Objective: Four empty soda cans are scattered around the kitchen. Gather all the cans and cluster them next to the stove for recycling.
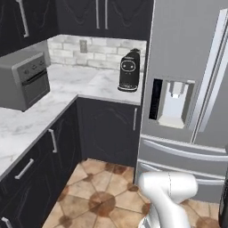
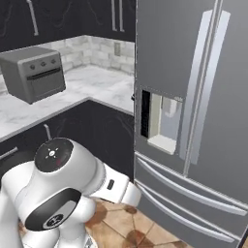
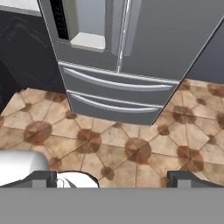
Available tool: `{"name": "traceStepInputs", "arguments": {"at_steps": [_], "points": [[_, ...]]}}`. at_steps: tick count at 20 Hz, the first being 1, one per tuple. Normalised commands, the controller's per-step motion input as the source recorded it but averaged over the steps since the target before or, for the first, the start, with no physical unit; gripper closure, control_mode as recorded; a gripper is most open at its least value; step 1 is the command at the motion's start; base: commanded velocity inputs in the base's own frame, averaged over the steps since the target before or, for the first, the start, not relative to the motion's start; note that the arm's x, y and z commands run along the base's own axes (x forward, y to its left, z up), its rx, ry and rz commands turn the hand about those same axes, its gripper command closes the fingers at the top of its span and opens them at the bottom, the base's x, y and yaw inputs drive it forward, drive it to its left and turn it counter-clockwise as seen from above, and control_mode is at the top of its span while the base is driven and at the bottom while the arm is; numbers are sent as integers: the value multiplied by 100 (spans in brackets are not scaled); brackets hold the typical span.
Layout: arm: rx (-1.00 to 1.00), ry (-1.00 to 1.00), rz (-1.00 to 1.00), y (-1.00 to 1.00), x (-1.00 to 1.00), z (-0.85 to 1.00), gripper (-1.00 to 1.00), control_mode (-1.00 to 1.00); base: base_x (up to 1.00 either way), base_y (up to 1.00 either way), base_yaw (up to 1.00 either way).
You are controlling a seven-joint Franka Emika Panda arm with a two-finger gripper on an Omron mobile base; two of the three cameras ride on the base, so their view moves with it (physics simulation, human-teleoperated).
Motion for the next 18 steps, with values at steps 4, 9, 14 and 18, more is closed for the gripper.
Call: {"name": "traceStepInputs", "arguments": {"at_steps": [4, 9, 14, 18], "points": [[0, 0, 0, 0, 0, 0, -100, 100, -12, -31, -23], [0, 0, 0, 0, 0, 0, -100, 100, -2, -30, -26], [0, 0, 0, 0, 0, 0, -100, 100, 5, -37, -24], [0, 0, 0, 0, 0, 0, -100, 100, 22, -32, -34]]}}
